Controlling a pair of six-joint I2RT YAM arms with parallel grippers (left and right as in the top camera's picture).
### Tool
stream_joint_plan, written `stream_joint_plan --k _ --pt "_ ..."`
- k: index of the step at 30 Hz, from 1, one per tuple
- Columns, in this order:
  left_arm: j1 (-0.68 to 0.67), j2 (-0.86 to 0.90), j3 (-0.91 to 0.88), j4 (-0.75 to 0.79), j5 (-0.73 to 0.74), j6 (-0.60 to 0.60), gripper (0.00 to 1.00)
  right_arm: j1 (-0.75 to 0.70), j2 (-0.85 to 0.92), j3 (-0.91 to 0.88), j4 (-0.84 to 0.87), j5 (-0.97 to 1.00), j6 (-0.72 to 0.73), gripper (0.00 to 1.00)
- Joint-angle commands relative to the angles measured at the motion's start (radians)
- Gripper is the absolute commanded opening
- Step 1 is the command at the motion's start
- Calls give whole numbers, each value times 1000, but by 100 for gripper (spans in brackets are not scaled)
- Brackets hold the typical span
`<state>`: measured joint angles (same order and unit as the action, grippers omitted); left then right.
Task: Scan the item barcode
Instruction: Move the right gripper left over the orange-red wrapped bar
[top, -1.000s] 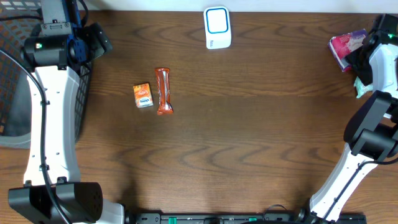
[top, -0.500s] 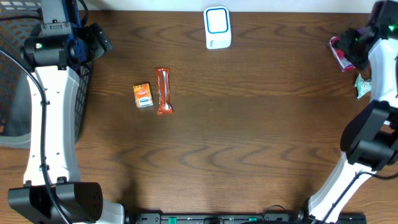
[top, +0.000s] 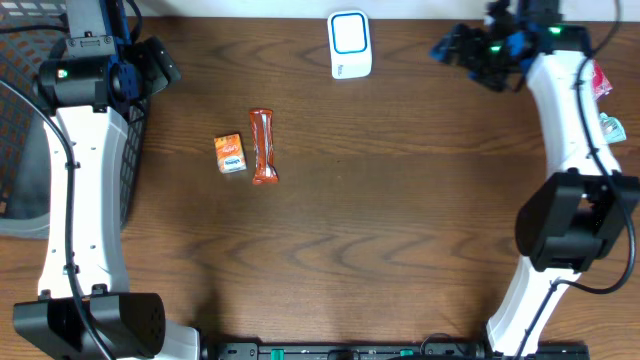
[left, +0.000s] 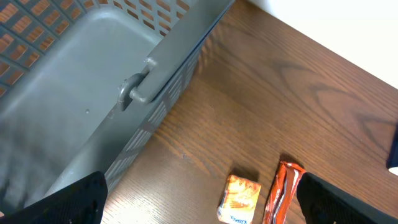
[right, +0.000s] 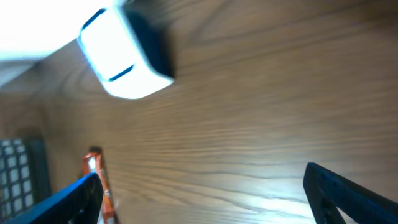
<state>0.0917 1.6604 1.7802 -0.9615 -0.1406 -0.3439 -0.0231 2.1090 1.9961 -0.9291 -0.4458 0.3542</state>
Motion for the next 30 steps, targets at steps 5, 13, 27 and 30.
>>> stream_joint_plan --k 5,13,27,30 --pt "14 -13 6 -2 -21 -10 98 156 -2 5 14 108 -37 99" --pt "14 -13 6 -2 -21 -10 98 298 34 5 113 127 -38 99" --pt "14 -13 6 -2 -21 -10 98 490 79 4 196 231 -37 99" --pt "14 -13 6 -2 -21 -10 98 524 95 4 196 277 -37 99"
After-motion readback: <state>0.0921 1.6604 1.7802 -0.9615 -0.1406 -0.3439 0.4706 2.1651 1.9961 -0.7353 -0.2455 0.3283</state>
